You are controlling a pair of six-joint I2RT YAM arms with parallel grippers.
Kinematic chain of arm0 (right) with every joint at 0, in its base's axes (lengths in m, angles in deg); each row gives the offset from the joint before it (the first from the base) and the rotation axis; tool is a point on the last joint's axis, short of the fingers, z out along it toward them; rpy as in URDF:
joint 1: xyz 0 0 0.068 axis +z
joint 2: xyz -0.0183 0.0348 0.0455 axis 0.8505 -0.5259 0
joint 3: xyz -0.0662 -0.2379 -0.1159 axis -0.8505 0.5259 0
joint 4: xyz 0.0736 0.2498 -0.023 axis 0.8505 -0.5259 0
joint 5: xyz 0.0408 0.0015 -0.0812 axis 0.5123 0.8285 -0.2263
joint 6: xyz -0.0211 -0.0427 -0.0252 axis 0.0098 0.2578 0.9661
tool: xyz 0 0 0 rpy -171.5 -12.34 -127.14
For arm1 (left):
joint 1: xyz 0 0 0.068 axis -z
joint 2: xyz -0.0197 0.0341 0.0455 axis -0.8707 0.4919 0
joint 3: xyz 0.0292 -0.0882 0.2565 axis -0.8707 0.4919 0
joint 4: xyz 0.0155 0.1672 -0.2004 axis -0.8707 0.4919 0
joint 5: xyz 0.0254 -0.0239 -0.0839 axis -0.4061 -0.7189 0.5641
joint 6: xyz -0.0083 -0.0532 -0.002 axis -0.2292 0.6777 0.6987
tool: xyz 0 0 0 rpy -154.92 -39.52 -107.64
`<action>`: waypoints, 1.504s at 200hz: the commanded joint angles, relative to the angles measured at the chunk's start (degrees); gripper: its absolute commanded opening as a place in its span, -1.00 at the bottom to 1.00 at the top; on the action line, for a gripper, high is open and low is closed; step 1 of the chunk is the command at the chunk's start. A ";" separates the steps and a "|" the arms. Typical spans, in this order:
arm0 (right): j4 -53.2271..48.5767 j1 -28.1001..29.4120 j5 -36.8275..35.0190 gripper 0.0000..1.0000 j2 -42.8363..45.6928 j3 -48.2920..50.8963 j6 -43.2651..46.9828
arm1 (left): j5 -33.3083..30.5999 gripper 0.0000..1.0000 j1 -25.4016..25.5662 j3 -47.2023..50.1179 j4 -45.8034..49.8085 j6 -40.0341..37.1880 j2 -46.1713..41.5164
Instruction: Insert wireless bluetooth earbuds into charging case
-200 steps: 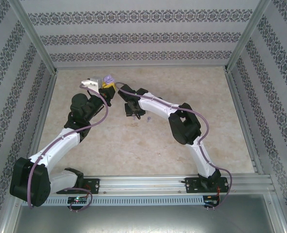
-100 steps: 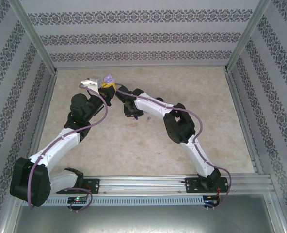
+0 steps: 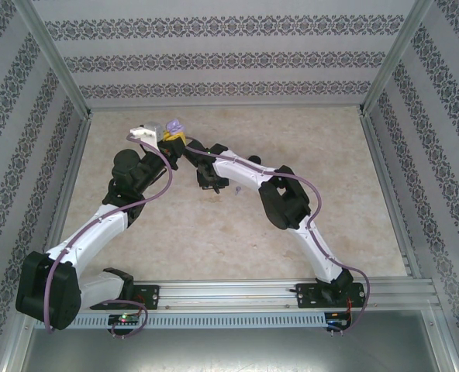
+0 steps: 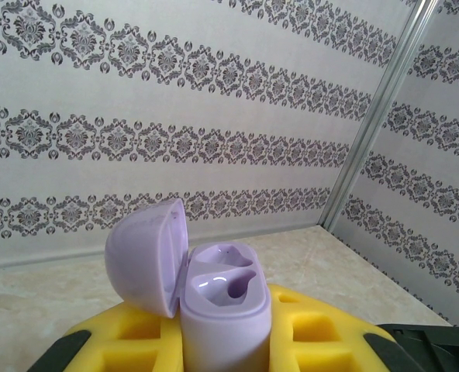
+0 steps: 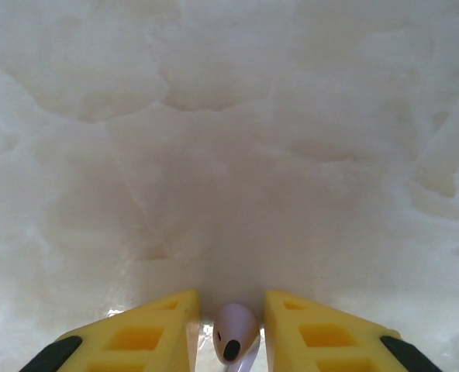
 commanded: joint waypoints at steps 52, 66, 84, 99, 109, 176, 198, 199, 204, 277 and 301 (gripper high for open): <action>-1.17 0.73 -1.14 -0.51 -2.03 -1.43 -0.76 | 0.86 -1.00 0.11 -1.26 -2.04 1.36 -0.18; -1.21 0.79 -1.24 -0.56 -2.04 -1.35 -0.71 | 0.92 -1.00 0.16 -1.26 -1.94 1.54 -0.20; -1.12 0.66 -1.25 -0.62 -1.91 -1.18 -0.50 | 0.94 -1.00 0.08 -1.29 -1.83 1.64 -0.22; -0.77 0.65 -1.35 -0.67 -1.48 -0.78 -0.21 | 1.12 -1.00 0.09 -1.40 -1.55 1.66 -0.29; -0.40 0.71 -1.58 -0.69 -0.88 -0.27 0.19 | 1.35 -1.00 0.10 -1.64 -1.16 1.71 -0.32; 6.85 -0.24 -4.77 -0.74 9.61 8.99 2.55 | 3.54 -1.00 0.11 -3.77 2.75 0.40 -0.96; 8.68 -0.67 -5.42 -0.74 13.28 11.58 3.56 | 3.63 -1.00 0.15 -4.38 3.49 0.12 -1.39; 8.77 -0.67 -5.44 -0.74 13.44 11.72 3.64 | 3.70 -1.00 0.16 -4.40 3.52 0.09 -1.41; 9.22 -0.81 -5.38 -0.74 14.12 12.28 3.88 | 3.72 -1.00 0.08 -4.55 3.83 0.16 -1.43; 12.13 -1.02 -5.95 -0.74 21.61 20.21 5.84 | 5.19 -1.00 0.12 -5.03 7.12 -0.63 -1.81; 14.82 -1.37 -6.70 -0.74 26.59 24.64 6.35 | 6.75 -1.00 0.16 -4.34 6.89 -1.54 -1.83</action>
